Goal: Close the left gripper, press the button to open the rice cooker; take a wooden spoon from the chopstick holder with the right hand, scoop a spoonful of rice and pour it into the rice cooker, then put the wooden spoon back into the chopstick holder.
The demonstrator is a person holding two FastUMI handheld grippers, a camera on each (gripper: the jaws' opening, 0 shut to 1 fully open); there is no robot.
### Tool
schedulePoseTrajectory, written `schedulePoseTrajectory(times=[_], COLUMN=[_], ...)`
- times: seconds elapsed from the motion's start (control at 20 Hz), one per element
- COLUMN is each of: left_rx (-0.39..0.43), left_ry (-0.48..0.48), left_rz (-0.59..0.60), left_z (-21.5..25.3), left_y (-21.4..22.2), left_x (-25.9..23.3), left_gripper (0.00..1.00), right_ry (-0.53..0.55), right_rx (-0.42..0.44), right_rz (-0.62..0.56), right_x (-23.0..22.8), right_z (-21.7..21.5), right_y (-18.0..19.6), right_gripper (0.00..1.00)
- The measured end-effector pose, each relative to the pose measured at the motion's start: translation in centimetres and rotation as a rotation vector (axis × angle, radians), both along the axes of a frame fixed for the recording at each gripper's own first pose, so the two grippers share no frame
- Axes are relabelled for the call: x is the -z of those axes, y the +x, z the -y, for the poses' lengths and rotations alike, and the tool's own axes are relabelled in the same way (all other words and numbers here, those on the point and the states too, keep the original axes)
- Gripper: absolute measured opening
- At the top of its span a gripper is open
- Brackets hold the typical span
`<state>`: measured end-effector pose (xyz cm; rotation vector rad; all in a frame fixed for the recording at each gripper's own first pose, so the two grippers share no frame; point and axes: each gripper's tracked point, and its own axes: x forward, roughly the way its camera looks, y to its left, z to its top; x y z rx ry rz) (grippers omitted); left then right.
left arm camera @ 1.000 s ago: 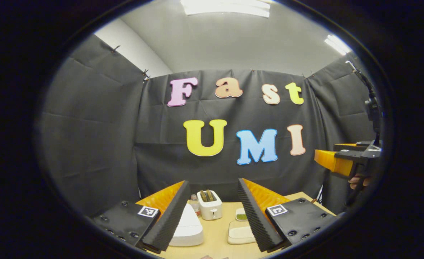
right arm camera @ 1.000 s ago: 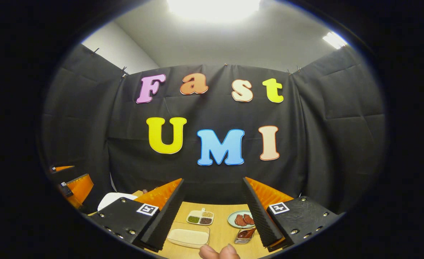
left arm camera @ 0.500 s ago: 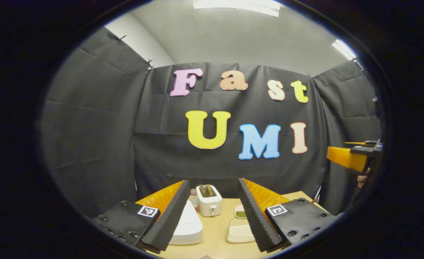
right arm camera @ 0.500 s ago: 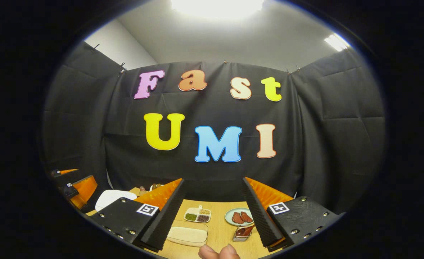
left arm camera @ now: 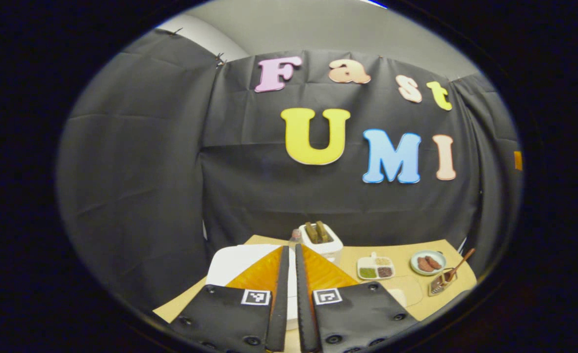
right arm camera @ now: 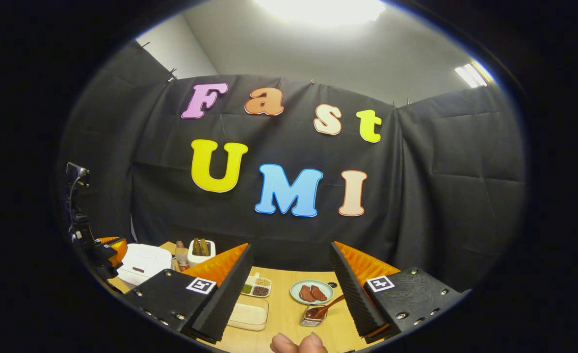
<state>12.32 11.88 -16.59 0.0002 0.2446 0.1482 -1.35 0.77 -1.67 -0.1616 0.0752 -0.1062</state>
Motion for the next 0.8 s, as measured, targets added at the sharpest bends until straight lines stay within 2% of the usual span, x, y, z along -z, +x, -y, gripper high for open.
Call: schedulePoseTrajectory(times=[0.1, 0.2, 0.4, 0.65, 0.8], left_rx=[-0.004, 0.012, -0.077, -0.099, -0.086], left_ry=[0.015, -0.018, 0.0, -0.012, 0.048], left_rz=[-0.035, -0.096, -0.242, -0.389, -0.381], left_z=[-1.0, -1.5, -4.4, -4.9, -5.2], left_y=[1.6, 3.2, 5.2, 5.6, 5.7], left_x=[2.3, 5.6, 12.7, 18.6, 18.5], left_gripper=[0.12, 0.1, 0.09, 0.1, 0.09], right_ry=[-0.019, -0.03, -0.051, -0.054, -0.059], right_rx=[0.008, 0.01, 0.009, 0.007, 0.005], right_rz=[-0.013, -0.028, -0.047, -0.07, -0.074], right_x=[0.2, 0.6, 0.9, 1.5, 1.7], right_z=[-0.3, -0.8, -1.6, -2.2, -2.4], right_y=[0.2, 0.5, 1.4, 2.2, 2.4], right_gripper=[0.95, 0.95, 0.95, 0.95, 0.95])
